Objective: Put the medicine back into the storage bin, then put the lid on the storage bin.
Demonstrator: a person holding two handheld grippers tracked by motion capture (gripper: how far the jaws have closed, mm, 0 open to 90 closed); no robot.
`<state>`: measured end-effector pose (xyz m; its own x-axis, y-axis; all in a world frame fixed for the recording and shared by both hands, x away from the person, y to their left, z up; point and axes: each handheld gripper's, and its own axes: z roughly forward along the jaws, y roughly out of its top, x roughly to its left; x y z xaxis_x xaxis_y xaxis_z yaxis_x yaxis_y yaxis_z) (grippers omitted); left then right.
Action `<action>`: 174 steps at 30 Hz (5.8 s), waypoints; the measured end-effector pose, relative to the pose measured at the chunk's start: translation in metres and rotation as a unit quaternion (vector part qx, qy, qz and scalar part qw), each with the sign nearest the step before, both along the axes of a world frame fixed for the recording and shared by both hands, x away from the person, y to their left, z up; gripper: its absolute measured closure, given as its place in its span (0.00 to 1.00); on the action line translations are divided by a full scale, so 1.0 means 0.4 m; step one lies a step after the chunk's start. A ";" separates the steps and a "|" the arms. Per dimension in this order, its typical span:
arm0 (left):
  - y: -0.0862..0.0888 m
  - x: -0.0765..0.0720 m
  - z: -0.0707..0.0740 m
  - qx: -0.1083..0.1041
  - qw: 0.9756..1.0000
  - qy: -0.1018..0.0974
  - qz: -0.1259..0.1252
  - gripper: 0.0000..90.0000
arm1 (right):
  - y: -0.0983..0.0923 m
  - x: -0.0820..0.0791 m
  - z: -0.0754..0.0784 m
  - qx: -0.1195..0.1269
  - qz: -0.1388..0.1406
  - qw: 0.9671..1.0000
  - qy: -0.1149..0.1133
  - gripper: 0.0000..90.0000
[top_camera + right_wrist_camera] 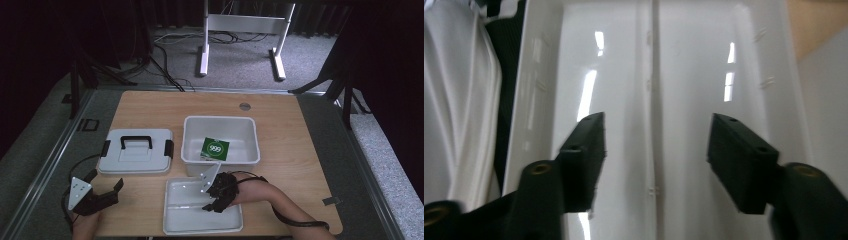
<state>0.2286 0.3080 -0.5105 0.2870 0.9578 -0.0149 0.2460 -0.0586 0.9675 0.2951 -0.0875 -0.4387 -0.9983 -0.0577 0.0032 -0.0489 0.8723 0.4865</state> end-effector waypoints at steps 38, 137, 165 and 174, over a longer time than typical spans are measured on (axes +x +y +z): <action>0.000 0.001 0.000 -0.001 1.000 0.001 0.000 0.03 | 0.016 -0.049 0.034 -0.042 0.057 0.997 -0.037 0.99; -0.005 0.000 0.000 0.006 1.000 -0.007 -0.018 0.03 | -0.108 0.369 0.224 -0.008 -0.049 0.996 -0.070 0.69; -0.008 0.007 0.010 0.005 0.997 0.055 -0.053 0.03 | -0.294 0.237 0.217 0.204 -0.186 0.959 -0.062 0.15; -0.002 0.032 0.056 0.035 0.994 0.075 -0.075 0.03 | -0.357 0.183 0.204 0.224 -0.234 0.943 -0.080 0.14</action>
<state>0.2412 0.3073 -0.4881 0.4254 0.9050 -0.0024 0.3712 -0.1720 0.9125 0.3684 -0.2301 -0.3570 -0.9004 0.4293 -0.0703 0.1858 0.5257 0.8301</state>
